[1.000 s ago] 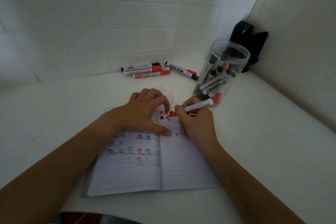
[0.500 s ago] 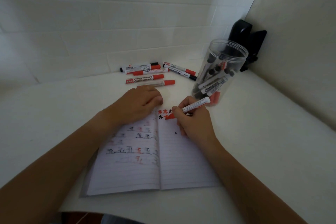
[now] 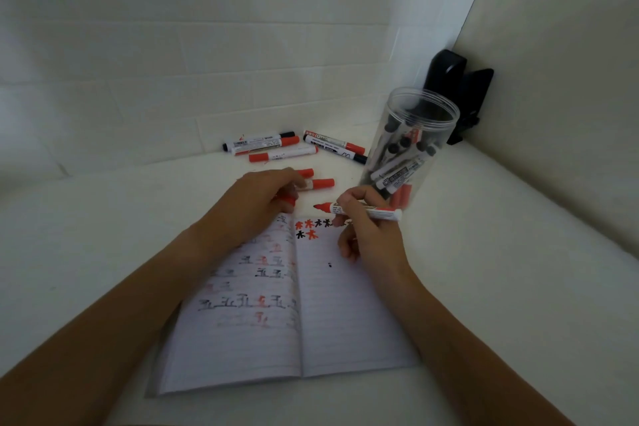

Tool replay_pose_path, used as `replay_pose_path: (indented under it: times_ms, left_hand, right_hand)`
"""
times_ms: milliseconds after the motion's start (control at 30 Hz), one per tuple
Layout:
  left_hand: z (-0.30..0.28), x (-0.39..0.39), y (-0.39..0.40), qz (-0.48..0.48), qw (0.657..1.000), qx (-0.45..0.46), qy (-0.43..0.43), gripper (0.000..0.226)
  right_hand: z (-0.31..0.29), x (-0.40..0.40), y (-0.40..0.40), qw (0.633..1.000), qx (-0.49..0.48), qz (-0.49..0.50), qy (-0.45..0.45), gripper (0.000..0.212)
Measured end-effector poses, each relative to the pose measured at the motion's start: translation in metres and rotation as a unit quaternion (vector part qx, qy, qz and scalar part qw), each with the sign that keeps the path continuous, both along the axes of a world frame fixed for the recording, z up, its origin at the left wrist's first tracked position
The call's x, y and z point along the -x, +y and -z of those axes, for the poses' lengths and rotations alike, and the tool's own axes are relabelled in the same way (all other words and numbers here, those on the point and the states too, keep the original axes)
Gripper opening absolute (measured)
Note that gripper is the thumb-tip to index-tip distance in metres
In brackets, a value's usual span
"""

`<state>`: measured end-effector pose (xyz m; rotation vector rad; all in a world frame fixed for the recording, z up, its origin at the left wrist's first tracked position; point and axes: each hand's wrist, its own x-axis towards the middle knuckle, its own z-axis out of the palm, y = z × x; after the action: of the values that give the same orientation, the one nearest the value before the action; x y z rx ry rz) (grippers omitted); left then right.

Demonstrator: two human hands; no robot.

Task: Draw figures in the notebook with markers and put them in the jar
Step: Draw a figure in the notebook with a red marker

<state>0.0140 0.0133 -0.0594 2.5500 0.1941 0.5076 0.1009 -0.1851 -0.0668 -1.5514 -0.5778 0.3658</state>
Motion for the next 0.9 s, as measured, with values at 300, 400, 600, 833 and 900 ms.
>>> replay_pose_path:
  times_ms: [300, 400, 600, 833, 900]
  left_hand:
    - [-0.009, 0.002, -0.018, 0.053, 0.995, 0.026, -0.079, 0.041]
    - [-0.007, 0.002, -0.021, 0.069, 0.994, 0.042, -0.069, 0.043]
    - [-0.002, 0.001, -0.022, 0.098, 0.992, 0.017, -0.079, 0.041]
    - [-0.007, 0.006, -0.016, 0.091, 0.985, -0.070, -0.125, 0.022]
    - [-0.008, 0.007, -0.016, 0.093, 0.985, -0.061, -0.134, 0.020]
  right_hand:
    - [-0.002, -0.001, -0.001, 0.998, -0.045, -0.027, -0.025, 0.013]
    - [-0.002, 0.000, -0.001, 0.998, -0.043, -0.035, -0.028, 0.012]
    - [-0.006, 0.004, -0.002, 0.996, -0.023, -0.086, -0.026, 0.013]
    - [-0.007, -0.005, -0.002, 0.993, -0.064, -0.011, 0.096, 0.028]
    - [-0.006, -0.010, -0.005, 0.994, -0.069, 0.007, 0.084, 0.017]
